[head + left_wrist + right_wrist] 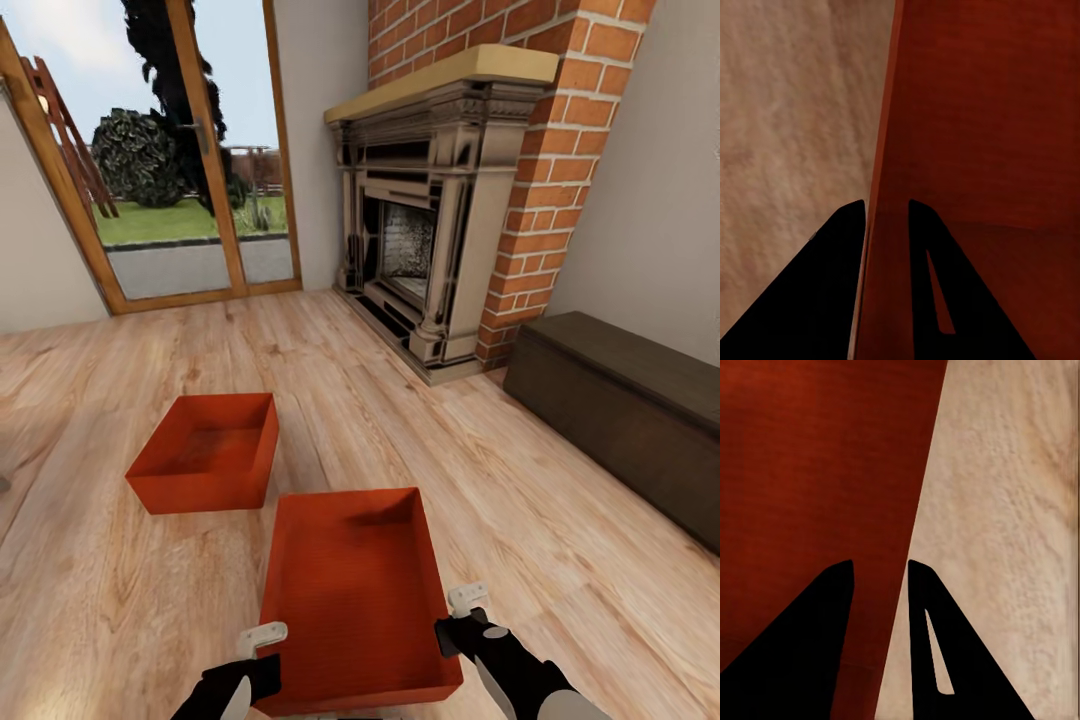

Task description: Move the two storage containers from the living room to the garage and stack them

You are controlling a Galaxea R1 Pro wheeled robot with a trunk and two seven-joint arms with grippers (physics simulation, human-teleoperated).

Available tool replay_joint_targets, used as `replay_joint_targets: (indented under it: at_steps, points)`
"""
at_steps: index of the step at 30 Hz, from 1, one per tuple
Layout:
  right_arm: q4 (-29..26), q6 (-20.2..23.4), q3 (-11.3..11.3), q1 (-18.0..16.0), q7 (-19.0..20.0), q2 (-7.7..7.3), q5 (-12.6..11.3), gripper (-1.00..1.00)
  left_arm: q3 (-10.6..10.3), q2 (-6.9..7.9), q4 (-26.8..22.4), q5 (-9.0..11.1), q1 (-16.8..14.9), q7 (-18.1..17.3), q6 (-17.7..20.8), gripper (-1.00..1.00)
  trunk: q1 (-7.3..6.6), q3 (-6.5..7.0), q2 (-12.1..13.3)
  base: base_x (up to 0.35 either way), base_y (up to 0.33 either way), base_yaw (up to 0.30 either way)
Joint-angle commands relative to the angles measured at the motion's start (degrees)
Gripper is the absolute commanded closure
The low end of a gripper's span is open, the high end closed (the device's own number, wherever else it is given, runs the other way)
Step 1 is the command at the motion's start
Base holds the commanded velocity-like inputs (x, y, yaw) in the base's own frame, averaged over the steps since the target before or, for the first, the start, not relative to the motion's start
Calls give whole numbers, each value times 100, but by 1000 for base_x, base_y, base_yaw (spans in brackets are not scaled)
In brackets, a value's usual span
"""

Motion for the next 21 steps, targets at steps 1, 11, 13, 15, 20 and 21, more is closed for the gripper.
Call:
replay_joint_targets:
  at_steps: [1, 11, 13, 15, 20, 21]
  points:
    - [5, 36, -38, 2, 5, 34, 68, 100, -17, -40, -21, 80, -1, 51, 22, 100, -3, 18, 0, 0, 0, 0]
    - [5, 36, -212, 2, 66, 320, 68, 100, -174, -79, -22, 79, 0, 51, 22, 100, -145, 214, 245, 0, 0, 0]
    - [5, 36, -212, 2, 69, 320, 68, 100, -174, -79, -22, 79, 0, 51, 22, 100, -189, 250, 325, 0, 0, 0]
    - [5, 36, -212, 2, 68, 320, 68, 100, -174, -79, -21, 79, 0, 51, 22, 100, -233, 286, 405, 0, 0, 0]
    - [5, 36, -212, 2, 70, 320, 68, 100, -174, -79, -21, 75, 1, 51, 22, 100, -343, 376, 606, 0, 0, 0]
    - [5, 36, -212, 2, 69, 320, 68, 100, -174, -79, -21, 74, 0, 51, 22, 100, -365, 394, 646, 0, 0, 0]
